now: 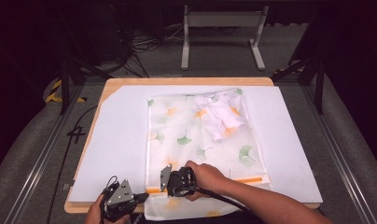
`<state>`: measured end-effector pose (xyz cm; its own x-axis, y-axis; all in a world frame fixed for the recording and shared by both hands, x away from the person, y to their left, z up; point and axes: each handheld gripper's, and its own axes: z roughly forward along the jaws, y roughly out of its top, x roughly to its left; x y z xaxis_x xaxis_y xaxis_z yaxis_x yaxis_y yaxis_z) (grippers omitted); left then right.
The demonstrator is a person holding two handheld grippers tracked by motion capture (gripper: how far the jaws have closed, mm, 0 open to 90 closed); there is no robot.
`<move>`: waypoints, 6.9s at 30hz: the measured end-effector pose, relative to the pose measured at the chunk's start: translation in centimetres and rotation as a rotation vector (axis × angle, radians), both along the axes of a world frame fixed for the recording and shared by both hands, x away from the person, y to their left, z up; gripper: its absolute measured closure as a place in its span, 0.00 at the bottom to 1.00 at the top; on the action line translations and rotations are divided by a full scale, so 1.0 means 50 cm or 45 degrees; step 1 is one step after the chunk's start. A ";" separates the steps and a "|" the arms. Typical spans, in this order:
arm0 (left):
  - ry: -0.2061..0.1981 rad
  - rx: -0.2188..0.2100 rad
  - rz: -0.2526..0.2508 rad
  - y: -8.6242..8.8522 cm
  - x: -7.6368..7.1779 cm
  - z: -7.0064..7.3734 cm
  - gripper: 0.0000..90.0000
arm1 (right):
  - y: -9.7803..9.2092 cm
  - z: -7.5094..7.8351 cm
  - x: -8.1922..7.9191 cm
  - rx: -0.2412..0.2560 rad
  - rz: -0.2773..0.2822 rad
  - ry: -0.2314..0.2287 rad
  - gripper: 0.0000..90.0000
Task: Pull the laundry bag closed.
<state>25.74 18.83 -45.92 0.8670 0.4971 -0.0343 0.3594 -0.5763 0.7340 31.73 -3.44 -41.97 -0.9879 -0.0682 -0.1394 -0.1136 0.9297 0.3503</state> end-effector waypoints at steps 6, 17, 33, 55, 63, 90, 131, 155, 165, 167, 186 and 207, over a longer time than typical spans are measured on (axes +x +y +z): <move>-0.001 0.000 0.000 0.000 0.000 0.000 1.00 | -0.013 0.001 -0.001 -0.007 -0.018 0.010 0.94; 0.004 -0.001 0.000 0.000 0.001 0.000 1.00 | -0.033 0.002 0.000 -0.012 -0.041 0.026 0.94; 0.003 0.005 0.002 0.000 0.000 0.001 1.00 | -0.067 0.003 0.003 -0.013 -0.064 0.040 0.94; 0.004 0.003 0.002 0.000 0.000 0.001 1.00 | -0.099 0.005 0.004 -0.029 -0.090 0.038 0.94; 0.004 0.003 0.002 0.000 0.000 0.001 1.00 | -0.108 0.006 0.006 -0.029 -0.093 0.043 0.94; 0.007 -0.003 0.002 0.001 0.001 0.000 1.00 | -0.150 0.009 0.007 -0.058 -0.124 0.045 0.94; 0.015 -0.006 -0.001 0.001 0.002 0.000 1.00 | -0.217 0.016 0.009 -0.109 -0.175 0.038 0.94; 0.021 -0.011 0.001 0.002 0.003 0.000 1.00 | -0.273 0.016 0.012 -0.082 -0.255 0.065 0.94; 0.019 -0.007 -0.001 0.001 0.003 0.000 1.00 | -0.285 0.017 0.010 -0.103 -0.256 0.054 0.94; 0.019 -0.007 0.001 0.001 0.003 0.000 1.00 | -0.286 0.018 0.009 -0.112 -0.258 0.047 0.94; 0.018 -0.007 0.003 0.001 0.002 0.000 1.00 | -0.316 0.021 0.012 -0.122 -0.275 0.029 0.94; 0.003 0.005 -0.008 0.001 0.002 0.001 1.00 | -0.370 0.026 0.013 -0.137 -0.341 0.042 0.94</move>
